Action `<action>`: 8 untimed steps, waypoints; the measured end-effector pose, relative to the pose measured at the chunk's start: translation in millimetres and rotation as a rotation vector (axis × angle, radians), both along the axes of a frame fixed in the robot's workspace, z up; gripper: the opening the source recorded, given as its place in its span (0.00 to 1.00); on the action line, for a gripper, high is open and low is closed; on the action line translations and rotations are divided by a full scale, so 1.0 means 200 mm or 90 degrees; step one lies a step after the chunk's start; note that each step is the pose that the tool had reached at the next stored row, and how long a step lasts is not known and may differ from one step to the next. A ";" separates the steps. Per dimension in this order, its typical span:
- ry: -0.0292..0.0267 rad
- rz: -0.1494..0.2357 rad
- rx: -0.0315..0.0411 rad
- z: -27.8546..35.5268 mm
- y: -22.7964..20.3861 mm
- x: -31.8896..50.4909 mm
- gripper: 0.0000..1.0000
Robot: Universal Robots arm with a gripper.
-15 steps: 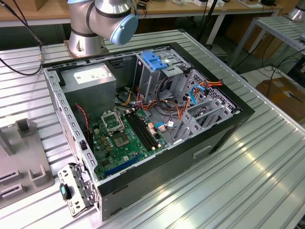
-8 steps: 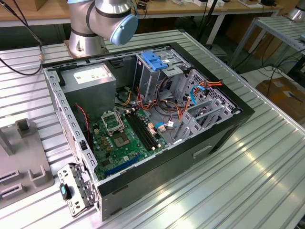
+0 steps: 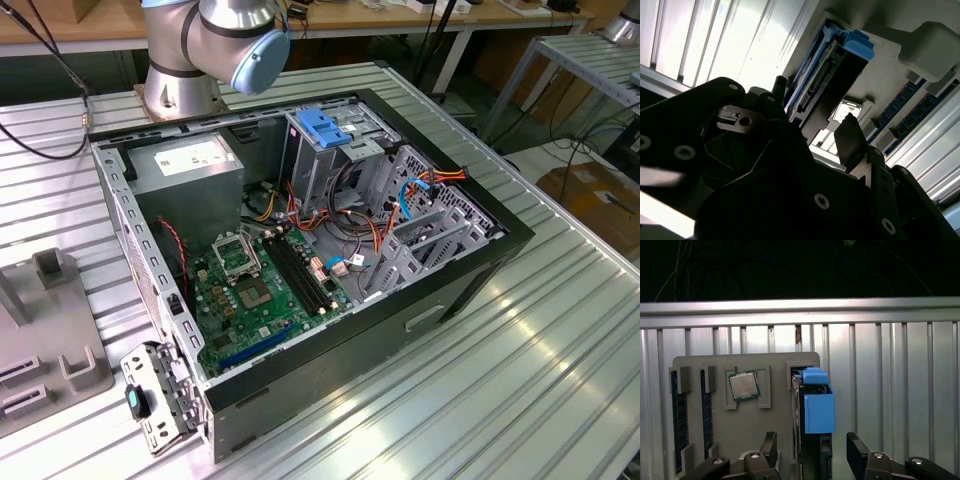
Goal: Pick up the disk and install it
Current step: 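Pick up the disk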
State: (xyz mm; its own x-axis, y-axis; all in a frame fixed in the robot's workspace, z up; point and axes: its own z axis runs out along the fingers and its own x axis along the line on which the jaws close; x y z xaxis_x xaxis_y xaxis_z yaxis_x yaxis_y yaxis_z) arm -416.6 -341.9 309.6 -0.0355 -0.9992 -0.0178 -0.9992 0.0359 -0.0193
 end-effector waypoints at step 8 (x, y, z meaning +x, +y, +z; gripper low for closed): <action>0.0001 0.000 -0.0002 -0.019 0.012 0.003 0.66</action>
